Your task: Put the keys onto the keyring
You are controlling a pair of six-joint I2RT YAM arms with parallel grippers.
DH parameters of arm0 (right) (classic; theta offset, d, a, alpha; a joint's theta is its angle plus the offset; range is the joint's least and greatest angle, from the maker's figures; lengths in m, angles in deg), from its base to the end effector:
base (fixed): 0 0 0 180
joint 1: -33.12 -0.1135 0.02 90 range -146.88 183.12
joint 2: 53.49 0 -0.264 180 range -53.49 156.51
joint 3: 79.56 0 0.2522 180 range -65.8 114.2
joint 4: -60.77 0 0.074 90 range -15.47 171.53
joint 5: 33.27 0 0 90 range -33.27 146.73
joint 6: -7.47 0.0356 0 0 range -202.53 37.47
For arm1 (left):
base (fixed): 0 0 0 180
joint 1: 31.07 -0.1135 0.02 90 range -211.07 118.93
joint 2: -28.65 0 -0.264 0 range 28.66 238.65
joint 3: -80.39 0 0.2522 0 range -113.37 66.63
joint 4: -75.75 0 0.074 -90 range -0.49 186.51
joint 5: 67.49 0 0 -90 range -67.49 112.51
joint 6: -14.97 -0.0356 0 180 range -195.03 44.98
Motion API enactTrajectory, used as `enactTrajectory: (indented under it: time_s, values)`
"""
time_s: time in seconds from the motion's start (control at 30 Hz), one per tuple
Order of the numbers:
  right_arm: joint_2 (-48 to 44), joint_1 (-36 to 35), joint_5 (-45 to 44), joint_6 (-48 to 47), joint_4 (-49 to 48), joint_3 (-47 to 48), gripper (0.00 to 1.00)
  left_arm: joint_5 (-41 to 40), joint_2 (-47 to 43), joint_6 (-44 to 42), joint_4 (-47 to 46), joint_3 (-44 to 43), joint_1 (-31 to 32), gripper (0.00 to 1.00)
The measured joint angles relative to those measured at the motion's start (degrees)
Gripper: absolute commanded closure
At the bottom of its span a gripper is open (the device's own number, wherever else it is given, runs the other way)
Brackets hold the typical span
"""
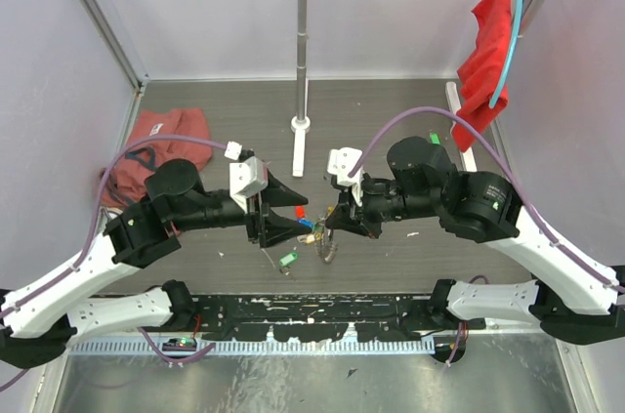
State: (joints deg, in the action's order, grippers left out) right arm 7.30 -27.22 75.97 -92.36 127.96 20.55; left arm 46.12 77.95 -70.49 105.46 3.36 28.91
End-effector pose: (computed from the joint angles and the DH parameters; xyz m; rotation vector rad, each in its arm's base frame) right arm 0.0796 0.1634 0.4534 -1.4072 1.6236 0.8770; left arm 0.0765 -0.1609 0.4273 1.0979 1.3493 -1.1806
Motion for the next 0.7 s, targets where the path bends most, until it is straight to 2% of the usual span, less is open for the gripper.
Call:
enactTrajectory:
  time_s: [0.1, 0.2, 0.57, 0.7]
  values:
    - [0.9, 0.0, 0.0, -0.1, 1.7, 1.1, 0.99, 1.1, 1.2, -0.6, 1.1, -0.5, 0.0, 0.59]
    - [1.5, 0.0, 0.1, -0.2, 2.5, 1.5, 0.99, 3.2, 3.0, -1.5, 1.6, -1.5, 0.0, 0.69]
    - [2.4, 0.0, 1.3, -0.4, 4.1, 1.5, 0.99, 7.8, 7.2, -4.7, 4.3, -4.4, 0.0, 0.71]
    - [2.4, 0.0, 1.7, -0.4, 4.1, 1.5, 0.99, 8.1, 7.9, -5.7, 5.1, -5.0, 0.0, 0.67]
